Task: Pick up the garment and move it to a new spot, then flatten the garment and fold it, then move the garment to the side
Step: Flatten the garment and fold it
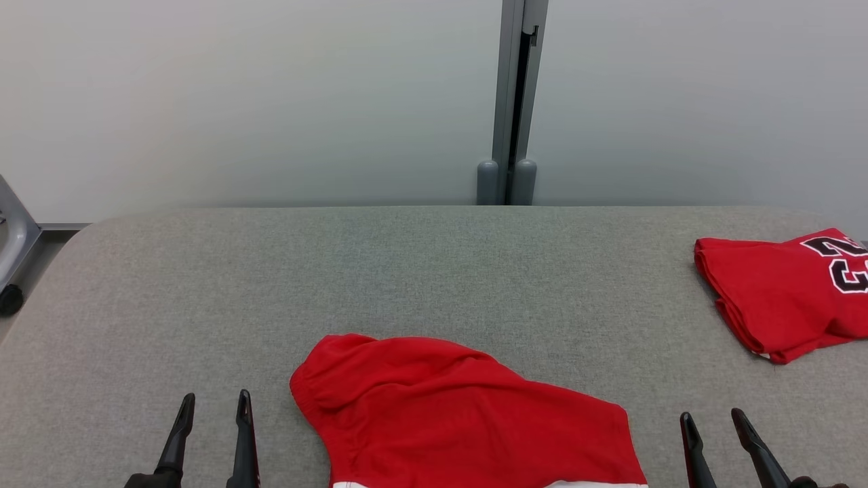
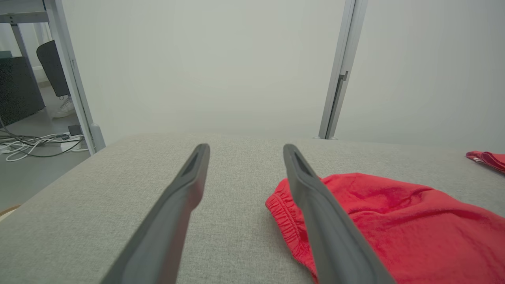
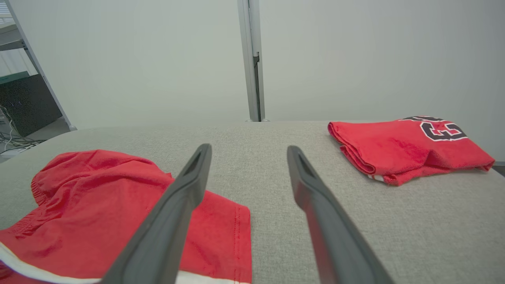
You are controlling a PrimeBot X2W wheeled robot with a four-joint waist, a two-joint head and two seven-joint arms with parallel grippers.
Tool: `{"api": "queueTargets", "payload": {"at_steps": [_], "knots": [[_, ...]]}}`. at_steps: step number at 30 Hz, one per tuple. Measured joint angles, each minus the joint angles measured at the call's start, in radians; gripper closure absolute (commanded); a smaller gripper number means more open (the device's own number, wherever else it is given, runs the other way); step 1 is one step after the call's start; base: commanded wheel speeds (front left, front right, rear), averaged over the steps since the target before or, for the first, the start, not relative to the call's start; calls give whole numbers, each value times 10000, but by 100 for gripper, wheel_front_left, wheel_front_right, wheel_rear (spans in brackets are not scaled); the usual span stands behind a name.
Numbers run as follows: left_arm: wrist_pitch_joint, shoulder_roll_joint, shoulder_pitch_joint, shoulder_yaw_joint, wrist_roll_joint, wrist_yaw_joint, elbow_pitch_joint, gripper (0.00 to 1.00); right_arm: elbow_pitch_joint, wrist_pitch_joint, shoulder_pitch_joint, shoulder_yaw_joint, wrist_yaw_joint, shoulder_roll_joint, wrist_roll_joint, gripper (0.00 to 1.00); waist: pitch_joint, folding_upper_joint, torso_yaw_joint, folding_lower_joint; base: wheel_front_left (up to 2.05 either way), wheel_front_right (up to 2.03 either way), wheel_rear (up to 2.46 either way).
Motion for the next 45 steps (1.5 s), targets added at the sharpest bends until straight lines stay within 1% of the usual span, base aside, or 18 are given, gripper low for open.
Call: {"api": "queueTargets", "payload": {"at_steps": [13, 17, 24, 33, 45], "knots": [[0, 10, 108, 40, 50, -10, 42, 0, 29, 178, 178, -69, 2, 144, -138, 0, 18, 0, -1, 1, 0, 0, 0], [0, 6, 90, -155, -173, -61, 167, 0, 334, 443, 175, -27, 0, 153, -140, 0, 49, 0, 0, 1, 0, 0, 0], [2, 79, 124, -1197, -401, -123, 665, 0, 1574, 593, 123, 251, 2, -192, 8, 0, 126, 2, 17, 1, 0, 0, 0], [0, 470, 356, -3010, -961, -155, 1452, 0, 3384, 483, -368, 1081, 2, -412, 403, 0, 269, 2, 52, 1, 0, 0, 0], [0, 731, 37, -4226, -1820, -155, 2855, 0, 5288, 211, -1321, 2274, 2, -757, 1262, 0, 494, 2, 12, 1, 0, 0, 0]]}}
